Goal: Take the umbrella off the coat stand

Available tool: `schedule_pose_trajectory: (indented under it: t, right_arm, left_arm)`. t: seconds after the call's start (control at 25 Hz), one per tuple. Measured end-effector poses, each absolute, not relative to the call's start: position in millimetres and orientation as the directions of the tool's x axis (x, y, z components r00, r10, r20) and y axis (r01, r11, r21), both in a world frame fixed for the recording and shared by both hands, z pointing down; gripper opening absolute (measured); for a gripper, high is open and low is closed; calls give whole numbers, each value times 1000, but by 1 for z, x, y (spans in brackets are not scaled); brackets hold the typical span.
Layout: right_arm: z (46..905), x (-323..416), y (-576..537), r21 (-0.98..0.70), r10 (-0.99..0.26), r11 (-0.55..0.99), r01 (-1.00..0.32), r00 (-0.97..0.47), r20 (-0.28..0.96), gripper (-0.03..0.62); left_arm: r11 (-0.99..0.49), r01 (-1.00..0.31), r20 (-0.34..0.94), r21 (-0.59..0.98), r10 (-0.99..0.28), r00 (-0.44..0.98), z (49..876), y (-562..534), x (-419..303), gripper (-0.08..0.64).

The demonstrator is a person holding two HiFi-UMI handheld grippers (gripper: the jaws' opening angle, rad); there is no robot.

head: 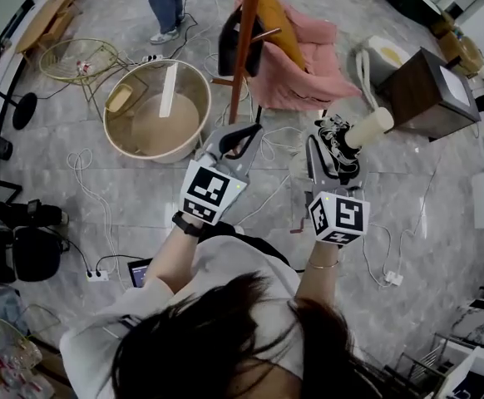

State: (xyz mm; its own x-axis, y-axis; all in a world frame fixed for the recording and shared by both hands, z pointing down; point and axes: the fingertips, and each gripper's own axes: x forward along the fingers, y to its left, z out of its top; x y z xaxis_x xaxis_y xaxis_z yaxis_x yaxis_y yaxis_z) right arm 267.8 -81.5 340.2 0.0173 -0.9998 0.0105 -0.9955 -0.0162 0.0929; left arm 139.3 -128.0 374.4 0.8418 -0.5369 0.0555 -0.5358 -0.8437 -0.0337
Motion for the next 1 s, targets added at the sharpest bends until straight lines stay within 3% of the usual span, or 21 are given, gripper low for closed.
schedule_pose_trajectory:
  t: [1.0]
  right_arm:
    - [417, 252, -33, 87, -993, -17, -996, 27, 114, 310]
  left_arm:
    - [-867, -497, 94, -33, -498, 862, 410, -102, 134, 58]
